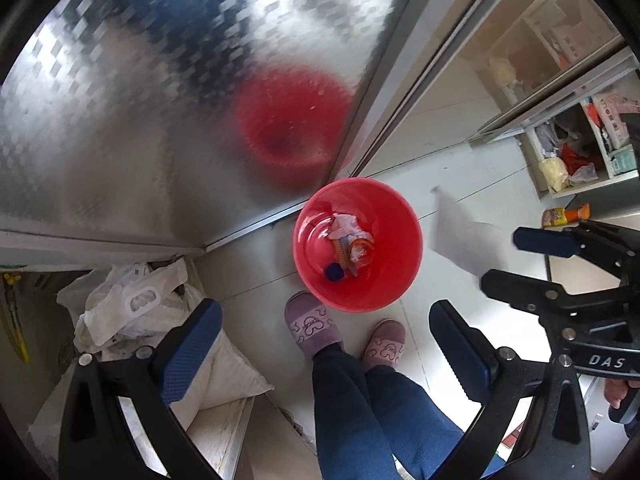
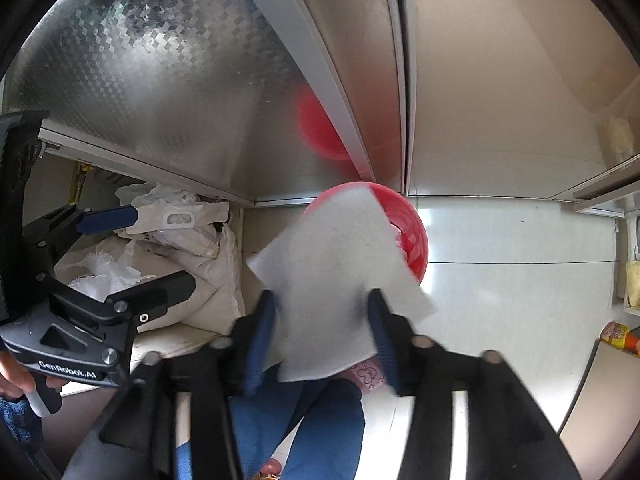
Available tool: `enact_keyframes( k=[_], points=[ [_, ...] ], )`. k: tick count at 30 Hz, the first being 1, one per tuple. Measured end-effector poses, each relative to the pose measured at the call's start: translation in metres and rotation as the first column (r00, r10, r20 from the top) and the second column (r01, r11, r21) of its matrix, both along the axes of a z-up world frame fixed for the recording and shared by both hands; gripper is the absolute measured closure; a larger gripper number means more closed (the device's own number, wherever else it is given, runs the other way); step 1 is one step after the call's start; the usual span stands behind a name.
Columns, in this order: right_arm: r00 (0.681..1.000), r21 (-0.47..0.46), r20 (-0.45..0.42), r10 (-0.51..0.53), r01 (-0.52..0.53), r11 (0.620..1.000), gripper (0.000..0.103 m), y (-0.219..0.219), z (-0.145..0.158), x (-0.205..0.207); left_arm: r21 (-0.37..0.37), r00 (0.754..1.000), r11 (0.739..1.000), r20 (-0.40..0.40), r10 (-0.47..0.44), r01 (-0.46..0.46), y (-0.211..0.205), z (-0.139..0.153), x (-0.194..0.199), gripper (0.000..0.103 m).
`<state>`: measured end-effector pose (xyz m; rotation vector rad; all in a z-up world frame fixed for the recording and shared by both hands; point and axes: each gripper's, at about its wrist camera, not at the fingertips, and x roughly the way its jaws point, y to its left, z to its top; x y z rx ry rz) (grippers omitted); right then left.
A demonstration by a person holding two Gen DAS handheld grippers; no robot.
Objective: Collect trash
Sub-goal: 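Lower the right tool over the red bin and release the wet wipe, then raise both tools back up to the counter toward the juice bottle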
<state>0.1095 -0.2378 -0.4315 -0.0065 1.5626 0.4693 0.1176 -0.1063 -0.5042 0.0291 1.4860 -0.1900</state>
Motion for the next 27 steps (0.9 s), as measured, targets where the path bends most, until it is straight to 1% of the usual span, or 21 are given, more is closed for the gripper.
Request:
enact_keyframes(
  k=[2, 6, 11, 18, 20, 23, 25, 27],
  points=[
    [1.0, -0.01, 0.002, -0.004, 0.004, 1.0, 0.047, 0.0, 0.001, -0.001, 0.006, 1.0, 1.0, 0.003, 0.002, -0.002, 0.001, 0.002, -0.001, 0.0],
    [1.0, 0.01, 0.005, -0.025, 0.025, 1.0, 0.036, -0.003, 0.008, -0.002, 0.007, 1.0, 1.0, 0.009, 0.004, -0.004, 0.001, 0.008, -0.004, 0.0],
    [1.0, 0.03, 0.025, -0.007, 0.006, 1.0, 0.034, -0.004, 0.024, -0.004, -0.019, 1.0, 1.0, 0.027, 0.012, -0.011, 0.0, 0.02, -0.007, 0.0],
    [0.998, 0.053, 0.063, -0.009, 0.006, 0.999, 0.034, -0.012, 0.054, -0.006, -0.02, 0.999, 1.0, 0.048, 0.013, -0.012, -0.001, 0.044, -0.011, 0.0],
    [0.998, 0.053, 0.068, -0.014, 0.01, 0.999, 0.034, -0.013, 0.064, -0.007, -0.019, 0.998, 1.0, 0.054, 0.013, -0.012, -0.001, 0.057, -0.013, 0.0],
    [0.997, 0.049, 0.077, -0.025, 0.022, 0.999, 0.034, -0.013, 0.087, -0.007, -0.015, 0.997, 1.0, 0.076, 0.01, -0.009, -0.001, 0.089, -0.016, 0.0],
    [0.995, 0.054, 0.099, -0.031, 0.026, 0.998, 0.032, -0.013, 0.113, -0.007, -0.02, 0.994, 1.0, 0.105, 0.016, -0.014, 0.0, 0.119, -0.018, 0.0],
    [0.99, 0.058, 0.138, -0.03, 0.022, 0.998, 0.026, -0.013, 0.143, -0.006, -0.025, 0.99, 1.0, 0.143, 0.018, -0.014, 0.004, 0.151, -0.02, 0.0]
  ],
)
